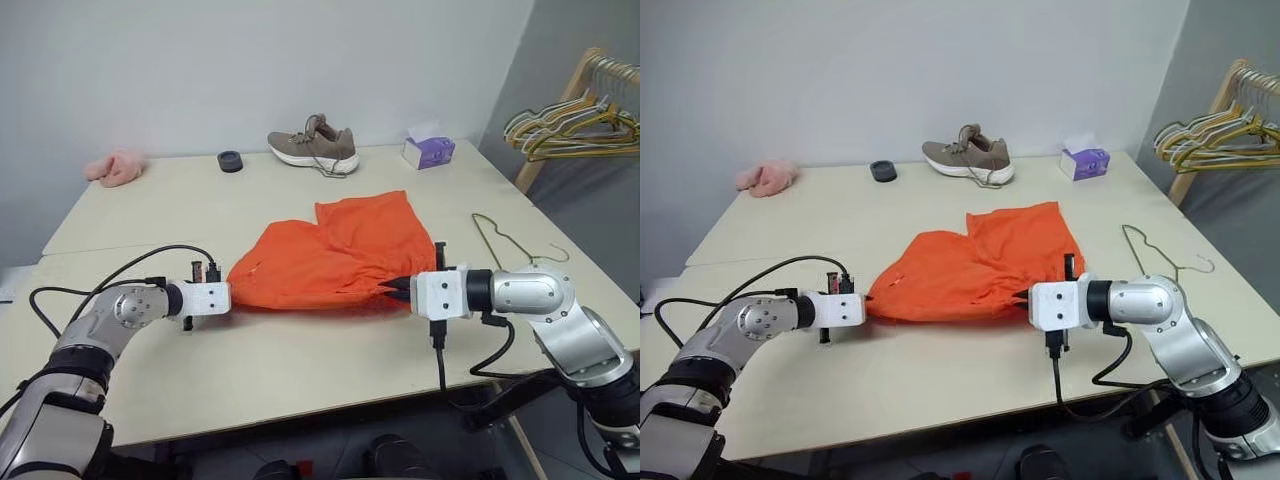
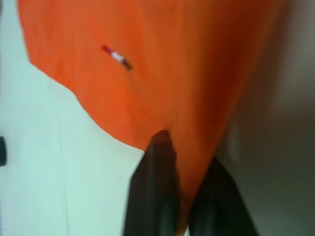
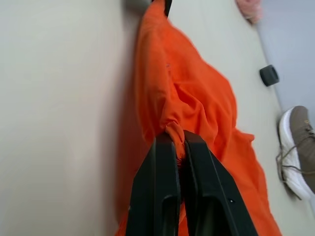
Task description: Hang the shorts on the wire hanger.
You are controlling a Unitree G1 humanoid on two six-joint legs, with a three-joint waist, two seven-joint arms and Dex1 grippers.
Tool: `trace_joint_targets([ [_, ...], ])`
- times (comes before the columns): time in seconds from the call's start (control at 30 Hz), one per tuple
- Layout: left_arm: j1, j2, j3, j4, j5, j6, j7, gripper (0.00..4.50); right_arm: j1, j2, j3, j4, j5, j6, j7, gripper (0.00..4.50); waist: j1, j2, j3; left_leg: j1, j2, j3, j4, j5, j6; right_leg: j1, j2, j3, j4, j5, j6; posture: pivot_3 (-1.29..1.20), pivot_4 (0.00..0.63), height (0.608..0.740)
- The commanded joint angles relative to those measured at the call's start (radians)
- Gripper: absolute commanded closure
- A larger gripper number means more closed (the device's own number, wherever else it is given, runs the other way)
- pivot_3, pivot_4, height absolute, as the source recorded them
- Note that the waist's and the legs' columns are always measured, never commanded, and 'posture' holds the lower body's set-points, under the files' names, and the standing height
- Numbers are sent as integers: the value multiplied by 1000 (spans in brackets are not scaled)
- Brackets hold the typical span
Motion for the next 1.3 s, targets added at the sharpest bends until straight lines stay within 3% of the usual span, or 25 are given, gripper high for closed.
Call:
trace_joint_targets([
  [0.03, 114, 83, -6, -118, -110, 106, -270, 4481, 19, -92, 17, 71, 1, -171, 113, 4500, -1, 1, 0, 0, 0, 1, 0, 0, 0, 0, 0, 0, 0, 0, 0, -156, 31, 740],
  [0.13, 233, 136, 13, -334, -252, 265, -447, 4481, 62, -166, 52, 120, 14, -252, 208, 4500, 3, 6, 1, 2, 0, 2, -1, -2, -2, 2, -2, 1, -1, 0, -2, -137, 29, 740],
  [0.33, 438, 221, 62, -724, -450, 580, -592, 4481, 146, -267, 95, 164, 15, -313, 306, 4500, 10, 9, 2, 3, 0, 0, -1, -3, -4, 4, -2, 2, 0, -3, -4, -121, 29, 740],
  [0.53, 590, 281, 93, -1035, -621, 834, -654, 4481, -2, -243, 118, 465, -128, -481, 247, 4500, 9, 11, 14, 8, 1, 0, 0, -3, -4, 7, -2, 3, 0, -7, -2, -121, 31, 740],
  [0.67, 602, 278, 81, -1087, -643, 892, -656, 4481, -227, -176, 159, 787, -292, -640, 81, 4500, 8, 9, 19, 12, 0, 0, 1, -2, -2, 8, -2, 4, 0, -8, -8, -135, 33, 740],
  [0.8, 596, 263, 64, -1106, -651, 913, -644, 4481, -368, -111, 195, 986, -358, -749, -50, 4500, 6, 9, 22, 16, 1, 0, 0, -2, -2, 10, -1, 4, 1, -8, -8, -138, 32, 740],
  [0.9, 598, 243, 60, -1096, -649, 908, -623, 4481, -401, -89, 207, 1039, -359, -807, -92, 4500, 8, 9, 21, 10, 0, -2, 0, -2, -2, 10, 0, 3, 1, -5, -9, -140, 32, 740],
  [1.03, 614, 170, 62, -1056, -638, 868, -553, 4481, -355, -70, 184, 954, -272, -828, -86, 4500, 8, 9, 22, 3, -1, -3, 0, -3, -3, 5, -1, 3, 0, -5, -7, -140, 32, 740],
  [1.2, 621, 151, 108, -1054, -693, 889, -558, 4481, -194, -179, 130, 633, 35, -475, 194, 4500, 25, 11, 23, 3, -2, -5, 0, -5, -4, 7, -3, 2, 0, -6, -5, -148, 39, 740],
  [1.3, 451, 75, 155, -947, -725, 912, -505, 4481, -195, -232, 68, 483, 239, -95, 320, 4500, 37, 13, 25, 5, -1, -5, 1, -5, -4, 8, -3, 1, 0, -6, -5, -148, 35, 740],
])
